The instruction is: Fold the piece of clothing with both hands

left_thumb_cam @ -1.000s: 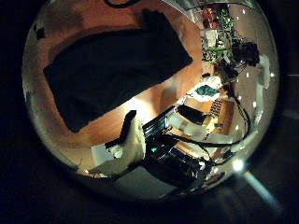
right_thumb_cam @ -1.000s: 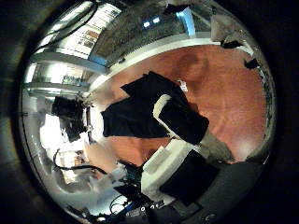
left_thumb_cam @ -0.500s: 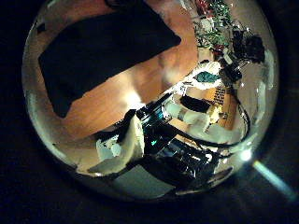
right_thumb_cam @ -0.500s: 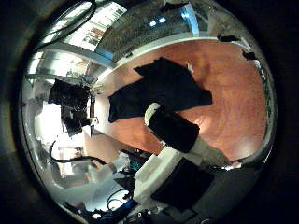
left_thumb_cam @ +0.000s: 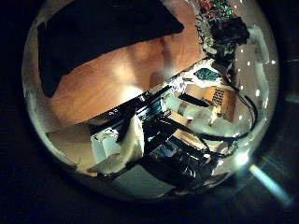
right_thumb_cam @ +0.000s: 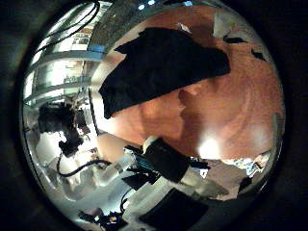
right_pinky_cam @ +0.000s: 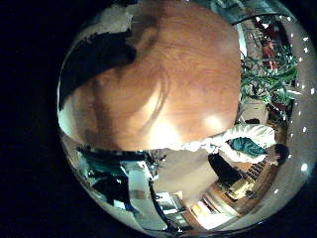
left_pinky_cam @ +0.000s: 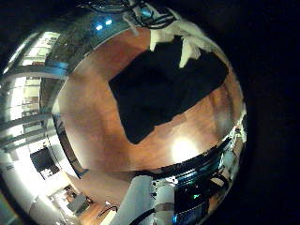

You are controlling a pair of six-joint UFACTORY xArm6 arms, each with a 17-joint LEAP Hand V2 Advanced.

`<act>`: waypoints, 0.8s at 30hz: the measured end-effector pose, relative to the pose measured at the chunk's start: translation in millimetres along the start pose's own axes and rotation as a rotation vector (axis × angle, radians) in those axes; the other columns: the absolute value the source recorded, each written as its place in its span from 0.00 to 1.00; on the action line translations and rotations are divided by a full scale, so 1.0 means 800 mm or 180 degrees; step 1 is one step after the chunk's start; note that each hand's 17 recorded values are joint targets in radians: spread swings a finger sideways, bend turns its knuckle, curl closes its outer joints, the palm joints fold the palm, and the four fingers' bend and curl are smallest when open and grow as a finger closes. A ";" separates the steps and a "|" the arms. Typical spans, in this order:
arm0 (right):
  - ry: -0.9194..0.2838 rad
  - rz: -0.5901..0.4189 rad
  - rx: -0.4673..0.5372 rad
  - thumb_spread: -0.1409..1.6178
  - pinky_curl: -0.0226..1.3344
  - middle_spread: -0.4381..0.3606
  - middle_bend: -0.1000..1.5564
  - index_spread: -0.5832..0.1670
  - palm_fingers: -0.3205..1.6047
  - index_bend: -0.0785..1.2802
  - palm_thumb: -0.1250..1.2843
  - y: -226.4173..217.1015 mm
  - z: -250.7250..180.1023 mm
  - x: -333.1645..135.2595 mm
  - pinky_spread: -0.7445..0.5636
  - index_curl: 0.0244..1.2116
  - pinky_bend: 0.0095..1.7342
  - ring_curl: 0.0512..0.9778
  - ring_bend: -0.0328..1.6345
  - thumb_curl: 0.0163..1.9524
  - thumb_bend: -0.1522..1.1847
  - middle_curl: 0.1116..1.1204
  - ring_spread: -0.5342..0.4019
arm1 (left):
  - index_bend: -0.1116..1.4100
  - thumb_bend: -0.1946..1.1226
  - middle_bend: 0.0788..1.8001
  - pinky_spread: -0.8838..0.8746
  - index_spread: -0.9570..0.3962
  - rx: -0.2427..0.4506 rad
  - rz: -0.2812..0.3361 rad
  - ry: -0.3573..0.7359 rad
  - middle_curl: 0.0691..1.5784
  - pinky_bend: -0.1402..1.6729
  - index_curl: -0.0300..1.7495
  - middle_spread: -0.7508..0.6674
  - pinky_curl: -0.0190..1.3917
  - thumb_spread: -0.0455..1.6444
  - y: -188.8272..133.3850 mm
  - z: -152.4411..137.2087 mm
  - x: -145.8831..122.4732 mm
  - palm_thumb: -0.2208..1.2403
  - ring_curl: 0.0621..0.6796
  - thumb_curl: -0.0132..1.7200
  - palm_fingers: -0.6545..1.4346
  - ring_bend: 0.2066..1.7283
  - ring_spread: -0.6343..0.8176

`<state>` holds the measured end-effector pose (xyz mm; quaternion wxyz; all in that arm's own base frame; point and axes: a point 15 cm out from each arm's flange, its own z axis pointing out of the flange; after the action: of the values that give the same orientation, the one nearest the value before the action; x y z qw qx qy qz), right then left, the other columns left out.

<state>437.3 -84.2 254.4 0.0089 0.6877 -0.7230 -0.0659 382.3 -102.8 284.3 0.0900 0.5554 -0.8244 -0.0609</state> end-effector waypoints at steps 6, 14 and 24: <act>0.0070 -0.0135 -0.0162 0.72 0.24 0.26 0.38 0.25 0.25 0.25 0.40 -0.028 0.033 0.017 0.64 0.40 0.43 0.34 0.53 0.15 0.10 0.40 0.34 | 0.19 0.13 0.06 0.76 0.75 -0.0049 -0.0033 0.0008 0.14 0.32 0.21 0.80 0.27 0.71 0.018 0.010 -0.002 0.39 0.29 0.19 0.32 0.32 0.74; 0.0477 -0.0328 -0.0582 0.69 0.21 0.37 0.31 0.25 0.24 0.21 0.41 -0.034 0.068 0.053 0.74 0.36 0.38 0.28 0.46 0.15 0.10 0.34 0.45 | 0.19 0.13 0.06 0.76 0.74 -0.0088 -0.0076 0.0007 0.14 0.32 0.21 0.79 0.27 0.71 0.024 0.020 -0.008 0.39 0.28 0.19 0.32 0.33 0.73; 0.0522 -0.0459 -0.0887 0.68 0.19 0.37 0.26 0.26 0.26 0.19 0.45 -0.034 0.127 0.045 0.79 0.32 0.33 0.25 0.40 0.16 0.10 0.29 0.48 | 0.19 0.13 0.06 0.76 0.74 -0.0142 -0.0073 0.0016 0.14 0.32 0.21 0.79 0.26 0.71 0.019 0.030 -0.008 0.39 0.28 0.19 0.32 0.33 0.73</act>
<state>452.3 -113.2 148.1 0.1583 0.7330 -0.6525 -0.1096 365.9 -91.5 263.1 0.1037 0.5628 -0.8163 -0.0788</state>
